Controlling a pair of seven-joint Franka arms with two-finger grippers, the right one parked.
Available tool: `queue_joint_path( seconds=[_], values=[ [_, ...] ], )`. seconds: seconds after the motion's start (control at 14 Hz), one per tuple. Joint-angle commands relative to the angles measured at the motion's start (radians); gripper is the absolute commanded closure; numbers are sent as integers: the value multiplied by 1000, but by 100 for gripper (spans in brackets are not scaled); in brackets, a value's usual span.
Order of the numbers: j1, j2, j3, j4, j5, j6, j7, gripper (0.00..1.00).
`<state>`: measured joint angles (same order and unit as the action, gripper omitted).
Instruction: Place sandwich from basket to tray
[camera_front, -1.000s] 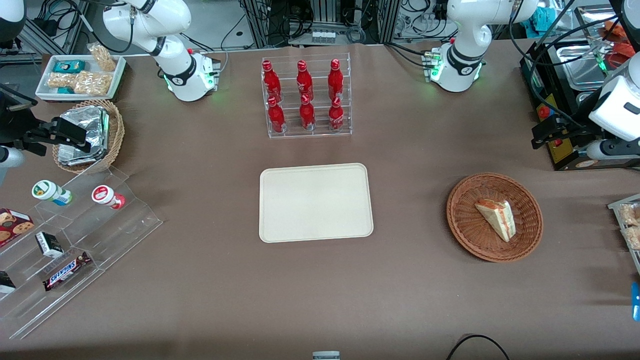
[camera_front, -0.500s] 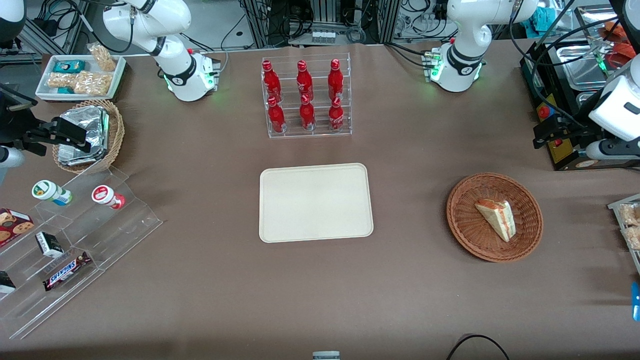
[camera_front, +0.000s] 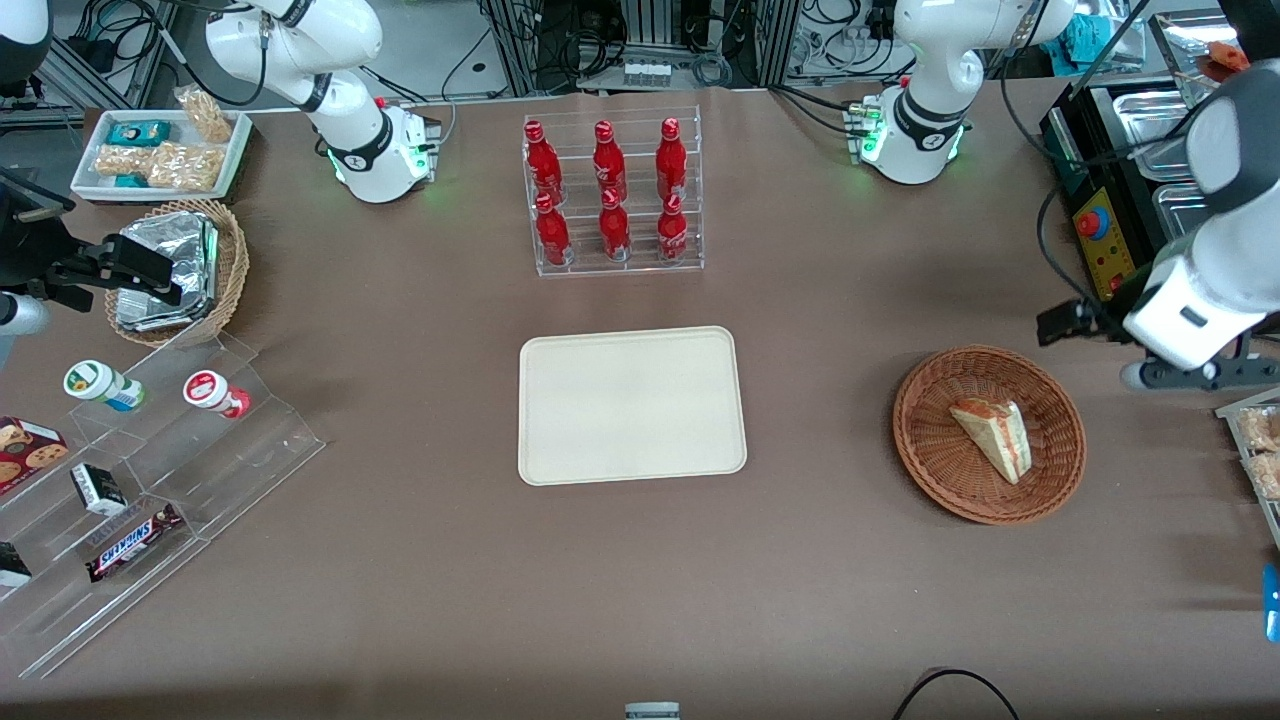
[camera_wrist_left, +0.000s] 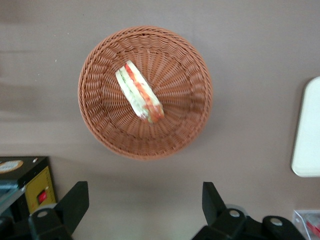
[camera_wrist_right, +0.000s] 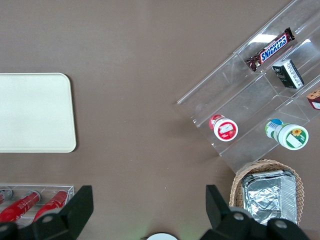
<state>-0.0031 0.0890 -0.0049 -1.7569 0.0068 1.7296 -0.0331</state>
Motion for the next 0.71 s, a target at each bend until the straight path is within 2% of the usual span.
queue_joint_path(
  seconds=[0.0,0.29,0.43,0.64],
  values=[
    [9,-3,-1,-117,13,143,13,0],
    [37,55,0,-252,4,426,-17,0],
    [38,77,0,-324,2,568,-149,0],
    [37,130,0,-378,2,709,-437,0]
  ],
)
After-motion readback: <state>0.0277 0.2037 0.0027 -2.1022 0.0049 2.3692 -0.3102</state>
